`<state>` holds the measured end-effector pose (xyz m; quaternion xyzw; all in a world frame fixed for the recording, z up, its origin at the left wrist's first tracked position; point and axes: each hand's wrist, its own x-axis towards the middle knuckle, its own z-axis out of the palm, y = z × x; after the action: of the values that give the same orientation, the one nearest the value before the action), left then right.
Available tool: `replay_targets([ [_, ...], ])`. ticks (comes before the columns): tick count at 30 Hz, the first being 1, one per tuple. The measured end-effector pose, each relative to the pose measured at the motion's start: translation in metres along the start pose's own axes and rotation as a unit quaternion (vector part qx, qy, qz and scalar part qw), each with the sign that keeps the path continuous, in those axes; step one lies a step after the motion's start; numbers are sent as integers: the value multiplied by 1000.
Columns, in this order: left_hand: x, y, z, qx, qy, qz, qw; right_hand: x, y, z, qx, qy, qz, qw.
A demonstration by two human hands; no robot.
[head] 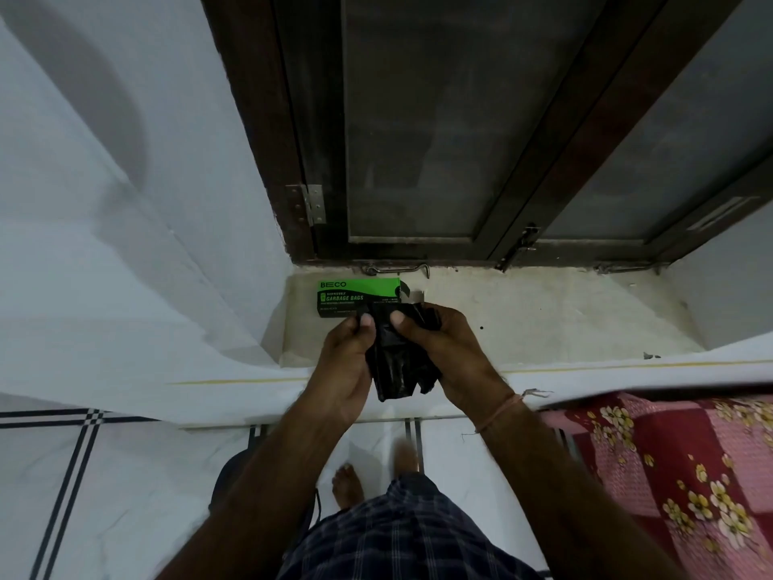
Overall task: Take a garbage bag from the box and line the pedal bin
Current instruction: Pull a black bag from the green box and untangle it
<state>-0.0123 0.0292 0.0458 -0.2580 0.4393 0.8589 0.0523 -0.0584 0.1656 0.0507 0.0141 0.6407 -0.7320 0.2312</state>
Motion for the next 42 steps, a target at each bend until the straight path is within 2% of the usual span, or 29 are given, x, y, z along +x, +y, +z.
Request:
replay_targets([
  [3,0,0,7,-3,-11,3,1000,0,0,-4,16,14,8,1000],
  [7,2,1,9,20,39,3,999,7,-2,-15,19,27,7,999],
  [12,8,-4,20,40,61,5,997,23,-7,-33,-35,55,-2,998],
  [15,12,-9,33,33,58,4,998,21,-9,-32,-21,34,1,999],
  [18,15,-16,48,3,69,3,998,15,-17,-37,25,-26,21,999],
  [21,13,-20,56,-29,50,15,998,15,-21,-46,17,-72,16,997],
  [30,10,-24,48,1,99,36,994,33,-20,-65,21,-42,39,998],
  [36,12,-25,53,4,90,58,994,39,-14,-64,-10,-46,34,998],
  [38,11,-26,55,11,88,58,994,38,-12,-63,-11,-57,37,998],
  [42,10,-28,61,5,84,53,995,28,-18,-64,57,-103,62,991],
])
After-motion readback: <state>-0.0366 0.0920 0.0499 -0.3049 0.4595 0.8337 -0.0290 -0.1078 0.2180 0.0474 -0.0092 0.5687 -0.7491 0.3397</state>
